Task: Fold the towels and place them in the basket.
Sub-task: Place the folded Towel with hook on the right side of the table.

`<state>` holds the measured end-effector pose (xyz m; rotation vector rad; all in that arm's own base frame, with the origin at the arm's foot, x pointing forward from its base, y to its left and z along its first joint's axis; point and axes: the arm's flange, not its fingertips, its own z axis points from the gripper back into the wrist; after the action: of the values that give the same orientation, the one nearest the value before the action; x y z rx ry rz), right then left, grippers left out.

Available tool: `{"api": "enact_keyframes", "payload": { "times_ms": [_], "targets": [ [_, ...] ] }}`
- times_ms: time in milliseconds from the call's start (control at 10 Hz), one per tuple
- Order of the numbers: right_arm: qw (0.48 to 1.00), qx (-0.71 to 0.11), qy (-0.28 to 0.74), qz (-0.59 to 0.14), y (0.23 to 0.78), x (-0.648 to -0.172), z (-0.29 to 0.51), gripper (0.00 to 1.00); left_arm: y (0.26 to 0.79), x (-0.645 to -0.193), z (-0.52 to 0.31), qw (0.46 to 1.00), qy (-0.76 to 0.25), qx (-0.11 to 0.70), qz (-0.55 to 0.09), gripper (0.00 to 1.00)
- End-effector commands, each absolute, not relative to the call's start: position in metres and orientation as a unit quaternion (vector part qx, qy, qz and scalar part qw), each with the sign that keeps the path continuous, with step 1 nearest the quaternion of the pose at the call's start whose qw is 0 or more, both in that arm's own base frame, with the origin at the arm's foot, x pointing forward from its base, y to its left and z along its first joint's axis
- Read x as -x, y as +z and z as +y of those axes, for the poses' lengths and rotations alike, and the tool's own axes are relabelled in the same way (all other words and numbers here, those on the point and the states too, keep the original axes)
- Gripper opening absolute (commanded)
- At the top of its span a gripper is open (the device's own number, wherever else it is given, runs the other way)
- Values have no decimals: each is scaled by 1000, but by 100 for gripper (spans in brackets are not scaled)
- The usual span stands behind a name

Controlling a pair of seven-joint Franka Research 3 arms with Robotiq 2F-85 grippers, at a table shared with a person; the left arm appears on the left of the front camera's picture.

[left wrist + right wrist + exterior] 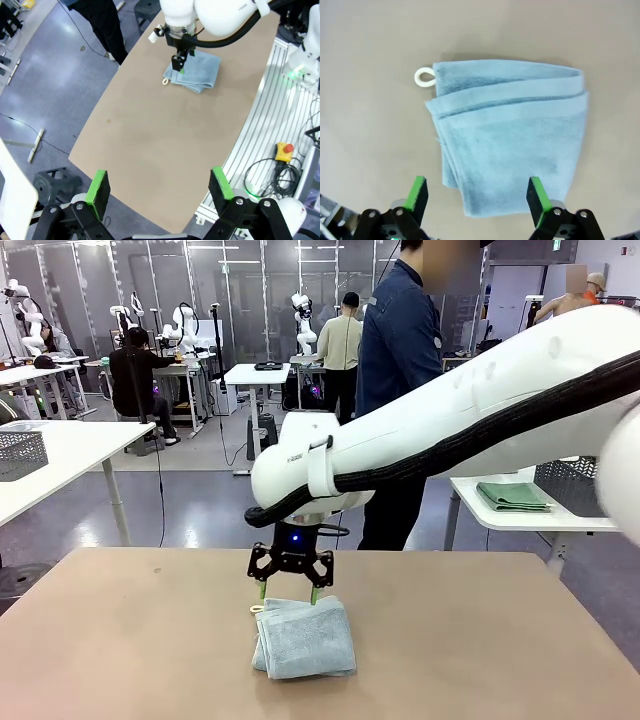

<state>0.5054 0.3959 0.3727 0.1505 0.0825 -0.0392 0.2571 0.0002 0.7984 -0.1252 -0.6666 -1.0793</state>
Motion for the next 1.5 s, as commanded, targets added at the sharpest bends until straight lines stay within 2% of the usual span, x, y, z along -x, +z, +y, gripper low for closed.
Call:
{"api": "enact_keyframes", "payload": {
  "times_ms": [0,200,400,600,1100,1400],
  "targets": [
    [993,-107,-45,7,389,-467,331,100,797,-257,-1,803,-503,57,-313,100],
    [981,-182,-61,-8,388,-455,271,100,797,-257,-1,803,-503,57,-313,100],
    [972,-223,-74,-6,370,-454,225,100,797,-257,-1,803,-503,57,-313,100],
    [941,-333,-57,7,340,-462,195,100,797,-257,-1,803,-503,57,-313,100],
    [904,-426,-42,-17,277,-451,180,100,797,-257,-1,803,-503,57,-313,100],
    [895,-444,-25,-27,259,-450,195,100,797,-257,-1,803,-503,57,-313,100]
  ]
}}
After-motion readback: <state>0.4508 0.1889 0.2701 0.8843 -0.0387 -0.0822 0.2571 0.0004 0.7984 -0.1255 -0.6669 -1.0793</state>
